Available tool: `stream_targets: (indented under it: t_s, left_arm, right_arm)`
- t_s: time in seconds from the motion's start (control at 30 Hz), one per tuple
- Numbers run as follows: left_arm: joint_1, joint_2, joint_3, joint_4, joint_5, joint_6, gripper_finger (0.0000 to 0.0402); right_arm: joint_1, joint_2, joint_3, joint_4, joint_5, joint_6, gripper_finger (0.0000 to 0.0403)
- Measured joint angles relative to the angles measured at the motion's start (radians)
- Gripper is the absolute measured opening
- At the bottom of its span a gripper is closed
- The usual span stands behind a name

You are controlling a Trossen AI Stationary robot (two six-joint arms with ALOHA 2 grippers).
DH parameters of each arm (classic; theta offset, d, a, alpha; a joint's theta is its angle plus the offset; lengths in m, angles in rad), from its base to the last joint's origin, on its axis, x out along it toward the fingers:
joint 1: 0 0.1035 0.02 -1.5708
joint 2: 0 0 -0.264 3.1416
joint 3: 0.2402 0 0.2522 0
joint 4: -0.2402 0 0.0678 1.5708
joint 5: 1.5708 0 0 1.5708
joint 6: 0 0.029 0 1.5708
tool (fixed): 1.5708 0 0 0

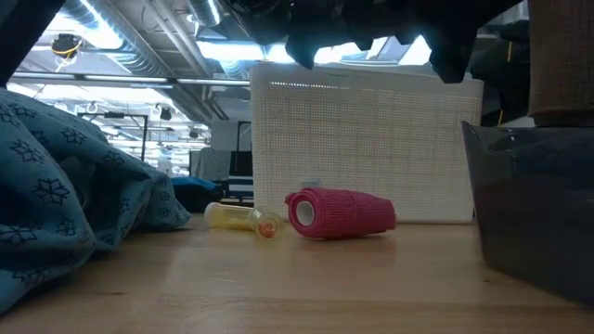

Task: Pick & place medical supplies in basket/bin
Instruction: Put the brown bandage into the black bin, then put the pink bandage into the black bin

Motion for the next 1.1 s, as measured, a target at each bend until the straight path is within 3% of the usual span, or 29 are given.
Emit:
stream_targets:
  t_s: [0.17, 0.67, 1.1]
  left_arm:
    - [-0.001, 0.000, 0.000, -0.018, 0.004, -0.015, 0.0070]
    - [-0.001, 0.000, 0.000, -0.017, 0.006, -0.030, 0.0178]
    - [0.006, 0.000, 0.000, -0.017, 0.007, -0.020, 0.0198]
  right_arm:
    - [0.000, 0.000, 0.000, 0.000, 0.000, 0.000, 0.0297]
    - [0.000, 0.000, 0.000, 0.000, 0.000, 0.000, 0.0297]
    - [0.000, 0.000, 0.000, 0.000, -0.001, 0.005, 0.0297]
